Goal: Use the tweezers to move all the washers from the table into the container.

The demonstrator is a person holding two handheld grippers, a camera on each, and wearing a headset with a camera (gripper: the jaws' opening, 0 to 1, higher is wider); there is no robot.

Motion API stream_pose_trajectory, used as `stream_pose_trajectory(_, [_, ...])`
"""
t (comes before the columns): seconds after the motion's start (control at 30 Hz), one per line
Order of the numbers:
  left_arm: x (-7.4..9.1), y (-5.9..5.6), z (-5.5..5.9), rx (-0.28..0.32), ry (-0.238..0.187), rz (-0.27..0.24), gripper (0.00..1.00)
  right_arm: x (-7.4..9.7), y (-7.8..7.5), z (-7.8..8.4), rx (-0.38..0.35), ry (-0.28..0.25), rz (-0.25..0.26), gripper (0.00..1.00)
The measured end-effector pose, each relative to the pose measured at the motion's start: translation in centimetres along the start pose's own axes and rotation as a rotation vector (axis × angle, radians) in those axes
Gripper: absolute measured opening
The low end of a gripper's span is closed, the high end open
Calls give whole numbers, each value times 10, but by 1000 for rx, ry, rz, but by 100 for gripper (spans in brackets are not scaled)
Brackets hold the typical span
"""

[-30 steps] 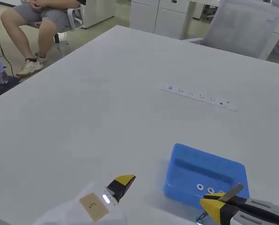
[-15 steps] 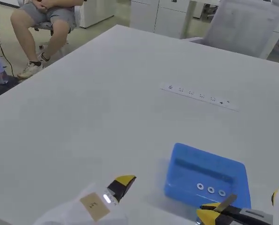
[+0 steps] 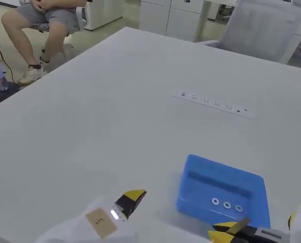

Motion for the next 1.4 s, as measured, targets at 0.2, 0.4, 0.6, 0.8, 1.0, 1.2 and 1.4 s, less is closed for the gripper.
stream_pose_trajectory(0.2, [0,0,0,-2,-1,3,84,-2,5,1,66,7,21,4])
stream_pose_trajectory(0.4, [0,0,1,0,0,2,84,0,-2,4,-32,-50,52,3])
stream_pose_trajectory(0.6, [-1,0,1,-3,4,6,83,2,-2,7,-145,-74,37,3])
stream_pose_trajectory(0.8, [-1,0,1,-2,3,7,83,6,-2,5,-213,-97,2,3])
stream_pose_trajectory(1.0, [-1,0,1,-1,2,6,83,22,-4,-7,-257,-155,-24,3])
stream_pose_trajectory(1.2, [-1,0,1,-2,5,7,83,38,-9,-24,-251,-191,-23,3])
stream_pose_trajectory(1.4, [0,0,1,-3,5,3,83,49,-14,-42,-223,-235,-7,3])
Point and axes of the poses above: the centre of the closed fingertips' face, and the gripper's own axes: x roughly backward along the fingers, y roughly to its left, z roughly out of its underside, the point moved 5 cm from there along x, roughly backward along the fingers, and after that the axes turned 15 degrees about y, right-handed, at the moved point
